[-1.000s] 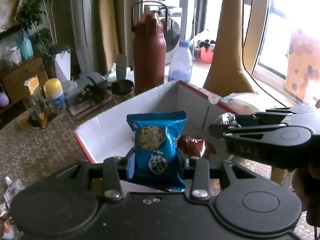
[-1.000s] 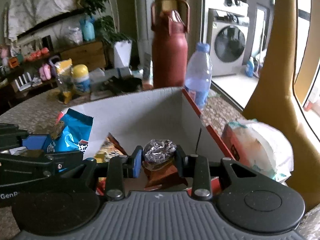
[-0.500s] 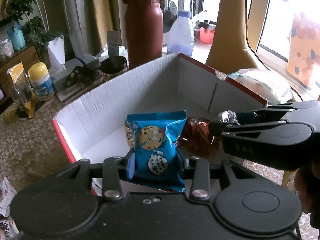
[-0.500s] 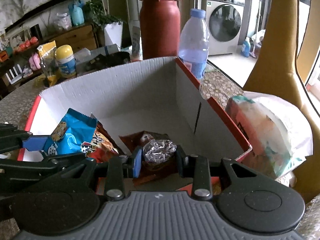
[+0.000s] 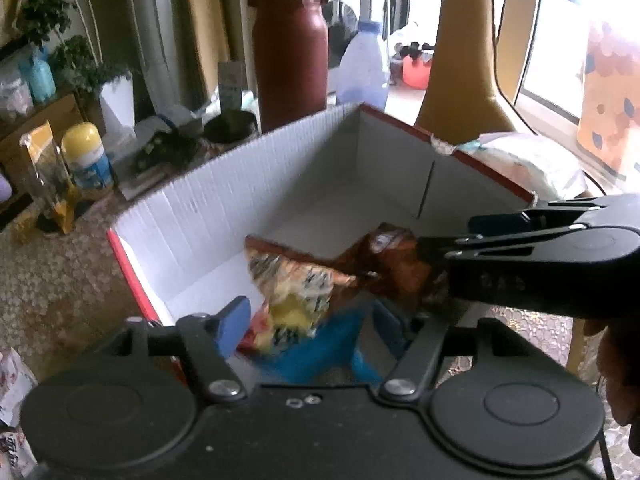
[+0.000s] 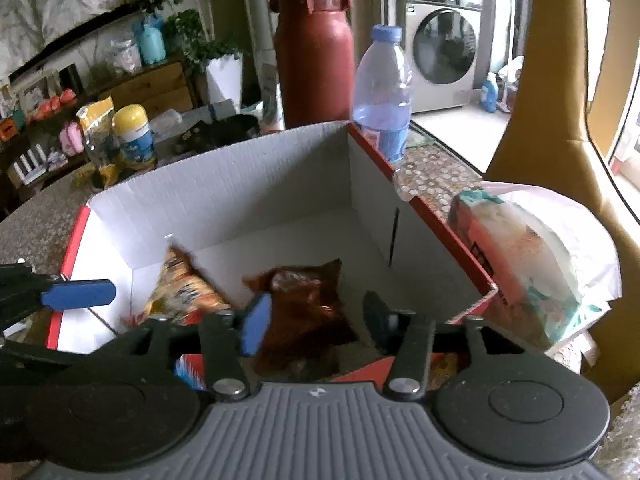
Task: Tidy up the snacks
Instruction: 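Open both tools to drop the items into the box and withdraw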
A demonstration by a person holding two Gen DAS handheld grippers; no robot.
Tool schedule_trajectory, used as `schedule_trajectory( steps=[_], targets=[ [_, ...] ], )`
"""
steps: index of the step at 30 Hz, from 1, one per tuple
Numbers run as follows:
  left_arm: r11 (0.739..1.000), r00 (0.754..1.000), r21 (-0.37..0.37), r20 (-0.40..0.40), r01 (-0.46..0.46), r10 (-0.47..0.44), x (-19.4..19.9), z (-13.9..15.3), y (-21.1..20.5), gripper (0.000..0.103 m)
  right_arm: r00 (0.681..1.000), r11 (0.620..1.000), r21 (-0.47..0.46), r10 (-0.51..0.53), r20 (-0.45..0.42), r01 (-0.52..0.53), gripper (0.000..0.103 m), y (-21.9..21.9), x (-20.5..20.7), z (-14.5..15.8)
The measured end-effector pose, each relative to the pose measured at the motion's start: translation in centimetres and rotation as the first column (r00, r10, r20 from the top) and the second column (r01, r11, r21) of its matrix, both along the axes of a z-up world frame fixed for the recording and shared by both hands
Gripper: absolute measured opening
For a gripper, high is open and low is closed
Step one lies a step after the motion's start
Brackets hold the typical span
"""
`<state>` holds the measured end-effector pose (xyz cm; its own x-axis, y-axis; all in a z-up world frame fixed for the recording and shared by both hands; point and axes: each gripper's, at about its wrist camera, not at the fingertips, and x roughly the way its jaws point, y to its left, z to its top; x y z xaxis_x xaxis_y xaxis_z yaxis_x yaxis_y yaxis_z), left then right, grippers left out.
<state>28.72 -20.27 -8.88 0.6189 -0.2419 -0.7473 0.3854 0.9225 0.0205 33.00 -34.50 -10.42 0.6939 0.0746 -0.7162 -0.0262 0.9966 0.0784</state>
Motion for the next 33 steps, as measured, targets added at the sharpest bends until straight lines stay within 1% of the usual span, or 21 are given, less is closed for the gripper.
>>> schedule_trajectory(
  steps=[3, 5, 6, 7, 8, 10, 12, 16, 18, 19, 20, 25, 28, 33],
  targets=[
    [1.0, 1.0, -0.016, 0.01, 0.004, -0.004, -0.5, 0.6, 0.2, 0.068, 1.0, 1.0, 0.014, -0.005, 0.005, 0.005, 0.054, -0.2, -0.3, 0.4],
    [1.0, 1.0, -0.026, 0.016, 0.002, -0.002, -0.8, 0.9, 0.4, 0.072, 1.0, 1.0, 0.017, -0.009, 0.009, 0.008, 0.055, -0.2, -0.7, 0.8],
    [1.0, 1.0, -0.028, 0.021, 0.0, 0.0, -0.9, 1.1, 0.6, 0.074, 1.0, 1.0, 0.019, -0.008, 0.01, 0.008, 0.056, -0.2, -0.9, 1.0],
    [1.0, 1.0, -0.03, 0.025, -0.001, 0.002, -1.1, 1.3, 0.7, 0.074, 1.0, 1.0, 0.02, -0.008, 0.013, 0.008, 0.062, -0.2, -1.1, 1.2],
    [0.999, 1.0, -0.034, 0.029, -0.001, 0.002, -1.3, 1.5, 0.9, 0.075, 1.0, 1.0, 0.021, -0.011, 0.019, 0.01, 0.064, -0.1, -1.4, 1.4],
    [0.999, 0.999, -0.041, 0.034, -0.002, 0.004, -1.7, 1.9, 1.2, 0.075, 1.0, 1.0, 0.025, -0.013, 0.027, 0.012, 0.064, -0.1, -1.8, 1.8],
    [0.999, 0.999, -0.05, 0.045, -0.004, 0.007, -2.1, 2.4, 1.7, 0.079, 0.999, 0.999, 0.032, -0.007, 0.036, 0.006, 0.065, 0.0, -2.4, 2.3],
    [0.998, 0.998, -0.067, 0.063, -0.009, 0.013, -3.1, 3.4, 2.6, 0.081, 0.999, 1.0, 0.031, 0.0, 0.05, -0.002, 0.065, 0.3, -3.5, 3.3],
    [0.997, 0.997, -0.071, 0.074, -0.013, 0.018, -3.5, 3.9, 3.1, 0.083, 0.998, 0.999, 0.033, 0.001, 0.059, -0.003, 0.068, 0.5, -4.1, 3.7],
    [0.997, 0.997, -0.073, 0.08, -0.015, 0.021, -3.8, 4.2, 3.3, 0.083, 0.998, 0.999, 0.035, 0.001, 0.065, -0.003, 0.071, 0.6, -4.4, 4.0],
    [0.997, 0.996, -0.077, 0.087, -0.016, 0.023, -4.1, 4.5, 3.6, 0.084, 0.997, 0.999, 0.038, 0.001, 0.071, -0.003, 0.073, 0.7, -4.7, 4.3],
    [0.995, 0.993, -0.092, 0.113, -0.03, 0.04, -5.7, 5.7, 5.4, 0.086, 0.995, 0.999, 0.041, 0.013, 0.097, -0.018, 0.076, 1.4, -6.5, 5.5],
    [0.994, 0.99, -0.103, 0.129, -0.041, 0.054, -6.7, 6.4, 6.6, 0.088, 0.993, 0.999, 0.043, 0.029, 0.112, -0.034, 0.08, 2.0, -7.5, 6.2],
    [0.99, 0.984, -0.122, 0.155, -0.065, 0.084, -8.4, 7.5, 8.7, 0.092, 0.987, 0.997, 0.051, 0.052, 0.151, -0.06, 0.082, 3.2, -9.3, 7.4]
  ],
)
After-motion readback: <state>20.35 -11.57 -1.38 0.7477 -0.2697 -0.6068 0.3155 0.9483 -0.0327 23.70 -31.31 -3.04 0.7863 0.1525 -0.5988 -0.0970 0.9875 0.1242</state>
